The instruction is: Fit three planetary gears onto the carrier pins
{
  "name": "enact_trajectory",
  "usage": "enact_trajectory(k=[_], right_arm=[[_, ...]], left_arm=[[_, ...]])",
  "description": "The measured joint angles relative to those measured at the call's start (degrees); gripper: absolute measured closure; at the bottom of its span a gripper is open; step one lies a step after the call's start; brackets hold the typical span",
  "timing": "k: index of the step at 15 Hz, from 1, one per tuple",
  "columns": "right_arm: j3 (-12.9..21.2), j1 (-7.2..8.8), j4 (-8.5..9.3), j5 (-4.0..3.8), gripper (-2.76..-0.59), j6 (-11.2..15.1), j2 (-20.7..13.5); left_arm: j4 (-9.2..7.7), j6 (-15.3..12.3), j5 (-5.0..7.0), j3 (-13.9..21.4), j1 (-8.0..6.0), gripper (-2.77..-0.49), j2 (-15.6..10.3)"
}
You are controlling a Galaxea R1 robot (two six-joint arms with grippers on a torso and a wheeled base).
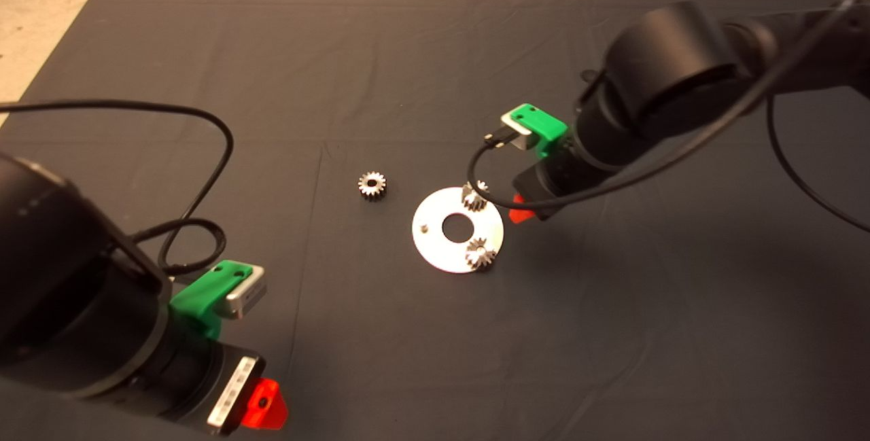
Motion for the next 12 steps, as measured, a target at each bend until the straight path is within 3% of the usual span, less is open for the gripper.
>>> enact_trajectory(k=[1, 4, 5, 6, 9, 12], right_arm=[[2.04, 0.27, 0.00, 0.02, -2.15, 0.88, -2.03], [5.90, 1.01, 0.00, -0.49, -2.18, 2.82, -5.23], [9.72, 2.12, 0.06, -0.38, -2.27, 5.07, -6.54], [11.47, 2.18, 0.11, -0.24, -2.29, 6.18, -7.12], [15.28, 2.29, 0.26, 0.13, -2.39, 10.11, -9.15], [18.38, 2.51, 0.67, -0.24, -2.51, 12.20, -12.41]], left_arm=[[0.55, 1.05, 0.05, -2.06, 0.00, -2.75, 0.16], [3.65, 2.15, -0.06, -6.18, -0.02, -2.75, 1.88], [4.04, 2.41, -0.98, -7.53, -0.02, -2.75, 2.20], [4.48, 2.63, -2.20, -8.92, -0.02, -2.75, 2.83], [5.59, 3.27, -3.47, -12.42, -0.02, -2.75, 5.65], [7.00, 3.44, -3.62, -14.96, -0.02, -2.75, 6.50]])
